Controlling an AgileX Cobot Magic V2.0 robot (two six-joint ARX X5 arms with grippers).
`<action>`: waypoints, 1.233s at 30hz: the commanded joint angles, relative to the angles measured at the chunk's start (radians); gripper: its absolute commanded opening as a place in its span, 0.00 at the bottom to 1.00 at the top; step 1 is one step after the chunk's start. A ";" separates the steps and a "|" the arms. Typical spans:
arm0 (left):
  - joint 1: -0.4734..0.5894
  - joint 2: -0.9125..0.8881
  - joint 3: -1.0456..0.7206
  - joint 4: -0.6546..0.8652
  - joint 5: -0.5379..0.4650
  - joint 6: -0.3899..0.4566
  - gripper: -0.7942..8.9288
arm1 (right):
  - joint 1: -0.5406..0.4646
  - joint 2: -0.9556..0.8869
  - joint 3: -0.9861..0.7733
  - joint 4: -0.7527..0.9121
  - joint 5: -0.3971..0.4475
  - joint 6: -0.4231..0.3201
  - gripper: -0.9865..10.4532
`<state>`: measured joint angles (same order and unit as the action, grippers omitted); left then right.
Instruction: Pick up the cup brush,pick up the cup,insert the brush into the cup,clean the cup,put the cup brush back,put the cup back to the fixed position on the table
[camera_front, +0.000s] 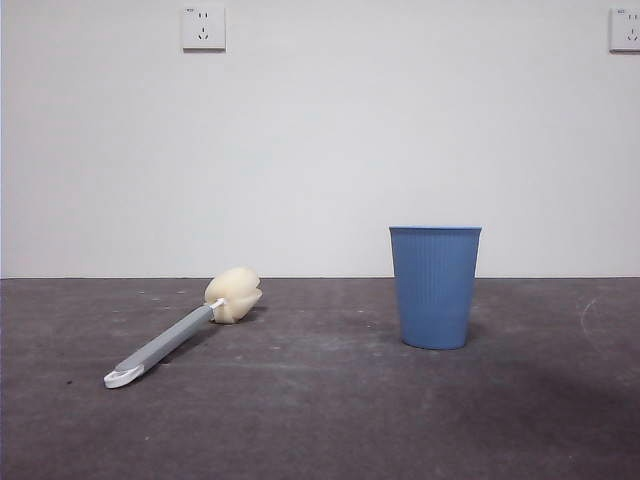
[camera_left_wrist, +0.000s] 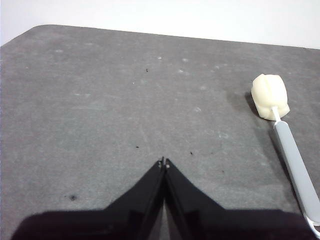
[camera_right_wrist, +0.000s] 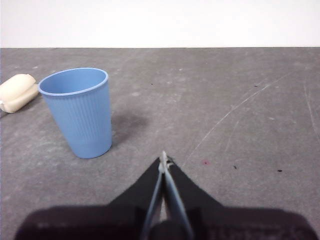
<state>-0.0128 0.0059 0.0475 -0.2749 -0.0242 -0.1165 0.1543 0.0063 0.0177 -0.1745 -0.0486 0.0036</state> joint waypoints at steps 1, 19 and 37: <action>0.004 -0.003 -0.013 0.008 0.009 -0.015 0.08 | -0.002 0.000 -0.012 0.010 0.002 0.024 0.09; 0.004 0.076 0.303 -0.116 0.124 -0.146 0.07 | -0.002 0.146 0.267 -0.010 -0.109 0.264 0.08; 0.001 0.399 0.806 -0.659 0.325 0.033 0.07 | 0.004 0.597 0.843 -0.658 -0.294 -0.026 0.09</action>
<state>-0.0132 0.3962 0.8425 -0.9047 0.2974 -0.1463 0.1562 0.5999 0.8532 -0.8215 -0.3408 0.0284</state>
